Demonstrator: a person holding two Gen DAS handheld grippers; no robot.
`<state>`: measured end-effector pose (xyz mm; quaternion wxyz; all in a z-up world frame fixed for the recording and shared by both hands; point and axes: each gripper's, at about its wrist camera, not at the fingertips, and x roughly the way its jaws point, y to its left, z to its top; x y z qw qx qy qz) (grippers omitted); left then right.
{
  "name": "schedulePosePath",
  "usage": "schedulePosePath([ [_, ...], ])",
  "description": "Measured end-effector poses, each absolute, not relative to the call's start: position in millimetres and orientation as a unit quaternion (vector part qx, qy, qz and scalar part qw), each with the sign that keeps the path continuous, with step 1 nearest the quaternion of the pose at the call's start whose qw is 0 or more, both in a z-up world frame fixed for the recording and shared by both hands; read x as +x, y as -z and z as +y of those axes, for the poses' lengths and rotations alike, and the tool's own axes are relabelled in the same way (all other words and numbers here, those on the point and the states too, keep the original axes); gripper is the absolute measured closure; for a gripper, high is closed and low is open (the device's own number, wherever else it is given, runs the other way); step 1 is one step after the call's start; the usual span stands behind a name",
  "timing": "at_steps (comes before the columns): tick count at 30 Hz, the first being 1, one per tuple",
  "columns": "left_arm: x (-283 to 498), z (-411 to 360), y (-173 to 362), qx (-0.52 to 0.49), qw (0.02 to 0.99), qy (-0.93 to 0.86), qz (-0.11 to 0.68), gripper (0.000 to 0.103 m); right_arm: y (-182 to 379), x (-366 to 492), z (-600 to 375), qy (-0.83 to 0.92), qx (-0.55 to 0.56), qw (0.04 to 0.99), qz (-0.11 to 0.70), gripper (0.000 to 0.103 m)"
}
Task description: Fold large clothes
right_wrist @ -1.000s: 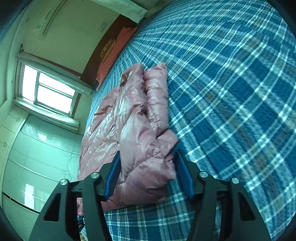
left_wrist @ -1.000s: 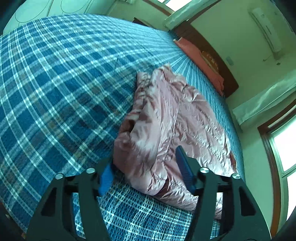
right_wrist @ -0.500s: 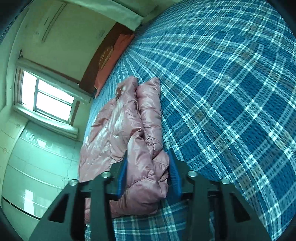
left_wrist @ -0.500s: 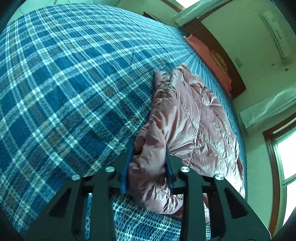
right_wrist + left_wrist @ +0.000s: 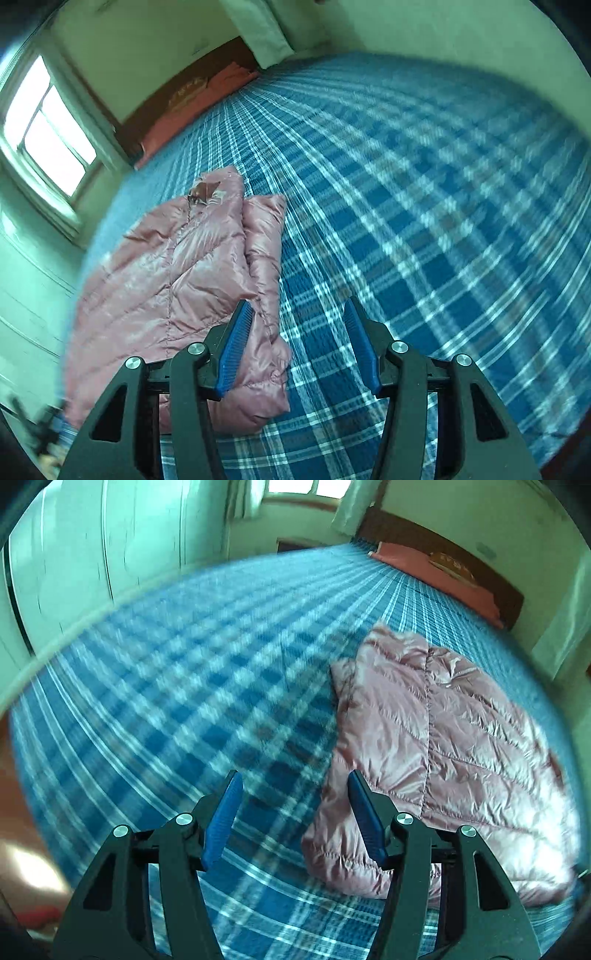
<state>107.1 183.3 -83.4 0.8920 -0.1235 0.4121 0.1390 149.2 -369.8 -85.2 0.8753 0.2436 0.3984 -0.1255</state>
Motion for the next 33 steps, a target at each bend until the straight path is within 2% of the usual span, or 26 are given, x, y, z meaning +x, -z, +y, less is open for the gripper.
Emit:
schedulePosePath([
  [5, 106.8, 141.0, 45.7, -0.011, 0.923, -0.146, 0.357, 0.044, 52.8, 172.7, -324.2, 0.098, 0.167, 0.905, 0.380, 0.050],
  [8, 114.4, 111.2, 35.0, 0.000, 0.931, -0.104, 0.349, 0.044, 47.6, 197.6, -283.3, 0.049, 0.143, 0.910, 0.387, 0.050],
  [17, 185.0, 14.1, 79.4, 0.050, 0.911, -0.048, 0.407, 0.044, 67.5, 266.8, -179.6, -0.021, 0.053, 0.902, 0.427, 0.051],
  [21, 205.9, 6.7, 113.4, 0.068, 0.890, -0.050, 0.449, 0.047, 94.5, 276.6, -163.2, -0.018, 0.027, 0.887, 0.460, 0.050],
  [26, 206.7, 4.8, 133.1, 0.092, 0.888, -0.057, 0.446, 0.047, 118.7, 277.5, -156.8, -0.011, 0.000, 0.884, 0.467, 0.050],
  [29, 203.5, 2.1, 124.3, 0.099, 0.886, -0.050, 0.449, 0.054, 106.1, 277.7, -158.1, -0.015, 0.003, 0.881, 0.474, 0.050],
  [33, 199.6, -0.4, 92.2, 0.099, 0.905, -0.051, 0.410, 0.055, 79.4, 287.2, -160.1, -0.016, 0.015, 0.893, 0.449, 0.050],
])
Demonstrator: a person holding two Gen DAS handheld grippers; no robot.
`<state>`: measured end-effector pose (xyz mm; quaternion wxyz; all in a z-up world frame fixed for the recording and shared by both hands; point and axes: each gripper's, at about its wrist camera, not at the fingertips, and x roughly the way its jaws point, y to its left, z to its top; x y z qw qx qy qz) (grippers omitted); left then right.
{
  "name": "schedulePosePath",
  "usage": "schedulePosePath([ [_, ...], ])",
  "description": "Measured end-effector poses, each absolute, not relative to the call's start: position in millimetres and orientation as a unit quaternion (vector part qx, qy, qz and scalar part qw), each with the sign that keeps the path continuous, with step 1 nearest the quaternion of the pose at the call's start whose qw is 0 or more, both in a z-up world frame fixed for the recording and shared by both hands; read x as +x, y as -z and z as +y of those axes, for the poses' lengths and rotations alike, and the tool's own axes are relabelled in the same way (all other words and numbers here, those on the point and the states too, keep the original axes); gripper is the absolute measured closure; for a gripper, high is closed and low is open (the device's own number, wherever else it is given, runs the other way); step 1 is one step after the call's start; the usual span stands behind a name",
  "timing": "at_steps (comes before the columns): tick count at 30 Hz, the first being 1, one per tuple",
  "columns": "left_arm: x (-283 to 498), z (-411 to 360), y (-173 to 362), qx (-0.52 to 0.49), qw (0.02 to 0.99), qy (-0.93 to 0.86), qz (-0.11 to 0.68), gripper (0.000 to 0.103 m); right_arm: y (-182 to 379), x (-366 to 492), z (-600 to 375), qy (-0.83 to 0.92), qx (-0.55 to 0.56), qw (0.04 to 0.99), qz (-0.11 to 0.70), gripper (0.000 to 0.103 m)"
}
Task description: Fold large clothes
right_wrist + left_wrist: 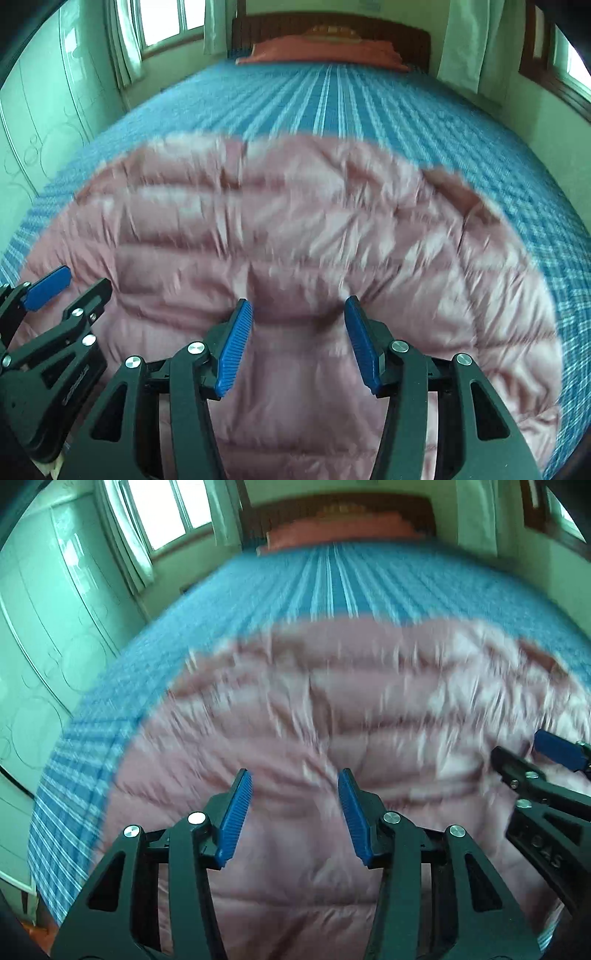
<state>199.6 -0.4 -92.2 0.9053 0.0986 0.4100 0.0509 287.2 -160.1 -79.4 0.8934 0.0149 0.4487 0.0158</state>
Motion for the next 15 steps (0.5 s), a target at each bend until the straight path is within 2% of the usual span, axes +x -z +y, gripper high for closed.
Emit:
schedulePosePath([
  [4, 228.2, -4.3, 88.1, 0.113, 0.907, -0.066, 0.401, 0.054, 77.9, 311.9, -157.9, -0.016, 0.023, 0.893, 0.449, 0.050],
  [10, 261.1, 0.2, 130.8, 0.101, 0.887, -0.079, 0.443, 0.054, 119.0, 330.8, -156.1, -0.016, 0.033, 0.881, 0.471, 0.050],
  [15, 248.5, -1.3, 117.0, 0.095, 0.896, -0.076, 0.427, 0.054, 95.7, 316.5, -155.7, -0.012, 0.023, 0.892, 0.452, 0.050],
])
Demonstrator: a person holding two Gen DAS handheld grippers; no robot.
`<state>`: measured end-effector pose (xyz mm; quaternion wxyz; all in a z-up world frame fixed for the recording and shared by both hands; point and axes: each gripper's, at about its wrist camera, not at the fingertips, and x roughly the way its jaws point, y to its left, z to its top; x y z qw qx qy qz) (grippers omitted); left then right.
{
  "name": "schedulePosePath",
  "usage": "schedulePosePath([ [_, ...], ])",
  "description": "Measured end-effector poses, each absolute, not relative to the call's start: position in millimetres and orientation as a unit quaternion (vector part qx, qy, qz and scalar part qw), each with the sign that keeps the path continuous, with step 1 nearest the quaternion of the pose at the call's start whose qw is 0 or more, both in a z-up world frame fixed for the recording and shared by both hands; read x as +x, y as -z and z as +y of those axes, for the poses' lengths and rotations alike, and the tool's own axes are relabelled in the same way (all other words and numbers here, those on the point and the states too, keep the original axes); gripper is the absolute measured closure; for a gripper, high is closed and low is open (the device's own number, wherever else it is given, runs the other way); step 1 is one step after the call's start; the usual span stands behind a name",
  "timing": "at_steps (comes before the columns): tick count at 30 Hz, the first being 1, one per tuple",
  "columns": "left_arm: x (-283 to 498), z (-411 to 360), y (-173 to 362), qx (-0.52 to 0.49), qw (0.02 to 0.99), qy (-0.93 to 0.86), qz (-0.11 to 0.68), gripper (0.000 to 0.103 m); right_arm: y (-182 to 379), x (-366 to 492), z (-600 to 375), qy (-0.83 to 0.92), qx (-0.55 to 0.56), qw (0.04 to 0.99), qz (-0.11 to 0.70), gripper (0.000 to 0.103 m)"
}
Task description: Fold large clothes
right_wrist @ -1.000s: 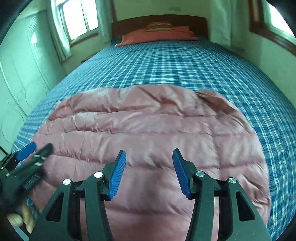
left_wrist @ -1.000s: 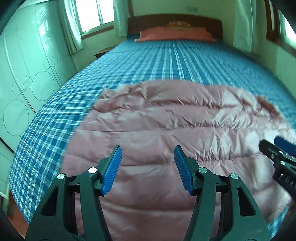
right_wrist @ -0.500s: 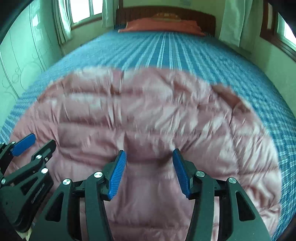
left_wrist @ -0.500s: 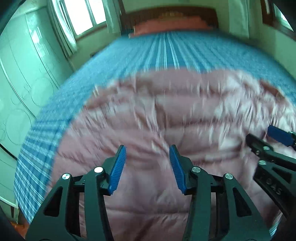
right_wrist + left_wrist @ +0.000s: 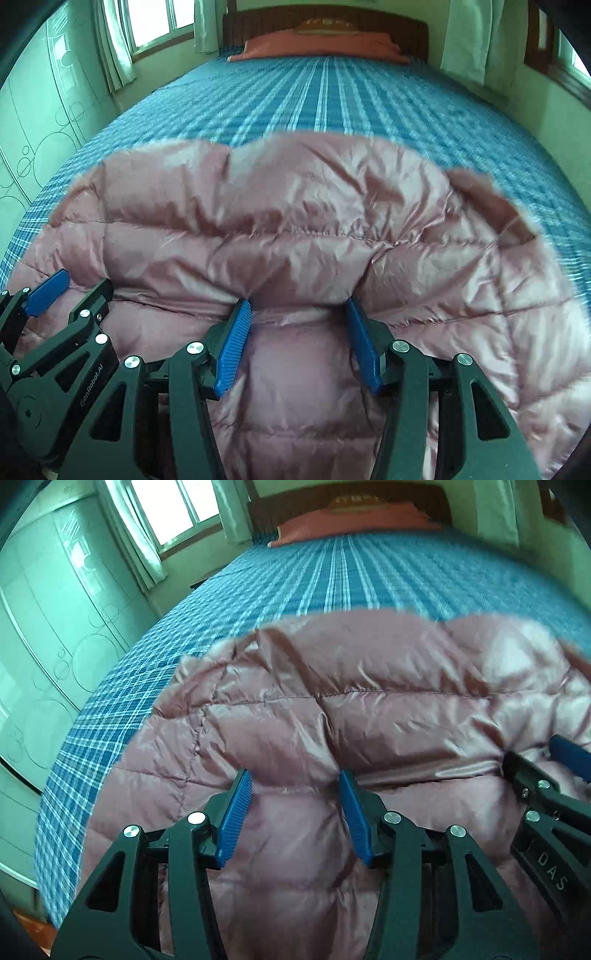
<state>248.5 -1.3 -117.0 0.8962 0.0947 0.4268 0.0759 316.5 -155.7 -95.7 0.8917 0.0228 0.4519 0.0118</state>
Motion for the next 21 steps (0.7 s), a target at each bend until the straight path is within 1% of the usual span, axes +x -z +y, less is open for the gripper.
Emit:
schedulePosePath([
  [2, 239.8, 4.9, 113.4, 0.085, 0.901, -0.079, 0.419, 0.054, 93.4, 306.6, -152.9, -0.011, 0.014, 0.896, 0.443, 0.050],
  [4, 243.0, 10.7, 129.3, 0.074, 0.895, -0.076, 0.434, 0.053, 111.7, 304.2, -151.3, -0.018, 0.012, 0.891, 0.453, 0.049],
  [6, 243.3, 11.3, 138.1, 0.074, 0.899, -0.080, 0.425, 0.052, 118.3, 304.2, -152.8, -0.018, 0.018, 0.893, 0.449, 0.047],
  [9, 244.8, 6.9, 139.6, 0.086, 0.897, -0.084, 0.425, 0.052, 114.4, 305.0, -151.8, -0.013, 0.010, 0.891, 0.453, 0.047],
  [15, 244.6, 13.8, 138.6, 0.064, 0.900, -0.075, 0.424, 0.052, 97.7, 295.2, -146.3, -0.005, 0.017, 0.897, 0.441, 0.047],
  [19, 242.0, 16.6, 138.1, 0.062, 0.901, -0.074, 0.423, 0.052, 107.2, 294.5, -139.1, -0.001, -0.004, 0.897, 0.443, 0.047],
  [21, 242.4, 17.3, 138.4, 0.061, 0.901, -0.074, 0.423, 0.052, 114.4, 298.3, -140.6, -0.003, 0.000, 0.894, 0.449, 0.044],
])
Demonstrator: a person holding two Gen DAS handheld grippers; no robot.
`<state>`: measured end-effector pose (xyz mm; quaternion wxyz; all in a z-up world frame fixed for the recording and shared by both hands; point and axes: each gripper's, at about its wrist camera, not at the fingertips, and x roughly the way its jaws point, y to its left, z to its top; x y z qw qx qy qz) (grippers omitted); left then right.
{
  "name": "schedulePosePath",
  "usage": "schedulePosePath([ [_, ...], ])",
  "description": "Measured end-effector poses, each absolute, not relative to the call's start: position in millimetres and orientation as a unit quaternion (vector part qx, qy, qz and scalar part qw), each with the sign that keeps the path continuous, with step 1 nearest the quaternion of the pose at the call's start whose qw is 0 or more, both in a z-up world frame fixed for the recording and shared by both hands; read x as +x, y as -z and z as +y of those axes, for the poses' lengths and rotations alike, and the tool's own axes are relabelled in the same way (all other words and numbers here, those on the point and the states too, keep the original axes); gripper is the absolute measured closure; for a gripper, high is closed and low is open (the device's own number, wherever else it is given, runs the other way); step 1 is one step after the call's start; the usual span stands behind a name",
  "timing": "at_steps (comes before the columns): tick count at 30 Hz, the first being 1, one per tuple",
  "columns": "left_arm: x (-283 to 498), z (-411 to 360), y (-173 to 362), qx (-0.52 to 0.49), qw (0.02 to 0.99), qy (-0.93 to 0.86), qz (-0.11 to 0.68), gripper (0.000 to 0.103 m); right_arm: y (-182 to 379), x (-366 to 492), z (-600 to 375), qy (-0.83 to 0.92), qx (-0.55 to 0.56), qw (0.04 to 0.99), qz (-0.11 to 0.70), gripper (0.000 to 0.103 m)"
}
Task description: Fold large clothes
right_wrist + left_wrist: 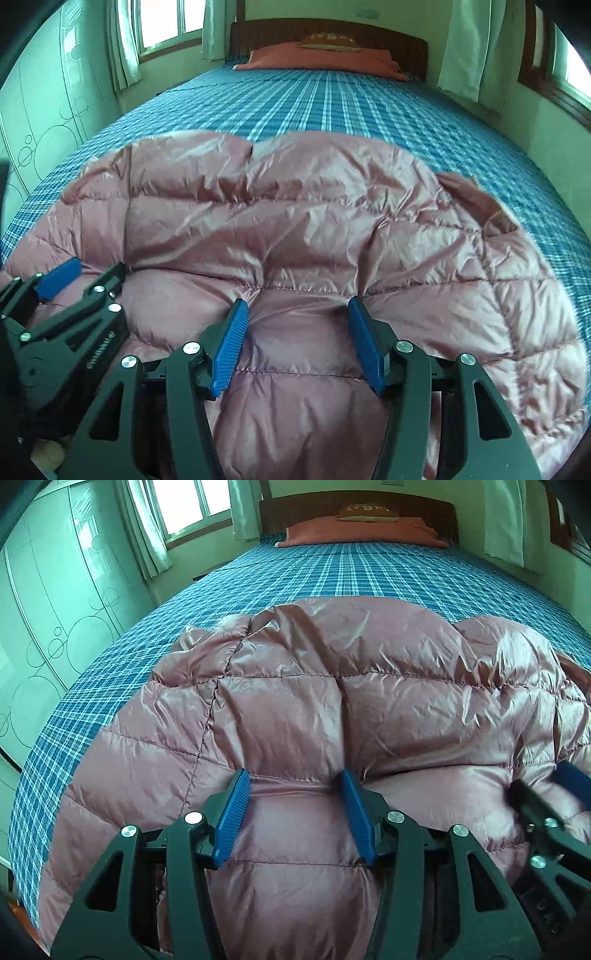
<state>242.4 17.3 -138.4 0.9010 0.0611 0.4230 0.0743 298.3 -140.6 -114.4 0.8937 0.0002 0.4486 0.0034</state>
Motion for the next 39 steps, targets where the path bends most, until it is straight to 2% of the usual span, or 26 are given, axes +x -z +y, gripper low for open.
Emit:
schedulePosePath([
  [6, 241.0, 17.6, 136.0, 0.058, 0.900, -0.073, 0.425, 0.051, 121.1, 299.6, -138.0, 0.002, -0.008, 0.896, 0.445, 0.043],
  [9, 238.9, 19.0, 132.5, 0.054, 0.900, -0.072, 0.426, 0.045, 122.4, 297.0, -137.8, 0.001, -0.005, 0.897, 0.443, 0.043],
  [16, 224.7, 35.4, 117.9, 0.042, 0.900, -0.078, 0.426, 0.040, 122.5, 296.8, -135.4, 0.003, -0.009, 0.898, 0.440, 0.043],
  [28, 182.1, 88.8, 97.8, 0.002, 0.899, -0.134, 0.417, 0.040, 121.1, 294.3, -134.4, 0.003, -0.007, 0.899, 0.437, 0.043],
  [33, 161.0, 131.3, 93.3, -0.068, 0.889, -0.162, 0.423, 0.032, 120.3, 293.2, -133.2, 0.004, -0.006, 0.900, 0.436, 0.043],
  [39, 142.6, 187.4, 108.2, -0.245, 0.858, -0.111, 0.438, 0.031, 120.5, 293.1, -133.1, 0.004, -0.007, 0.900, 0.436, 0.043],
])
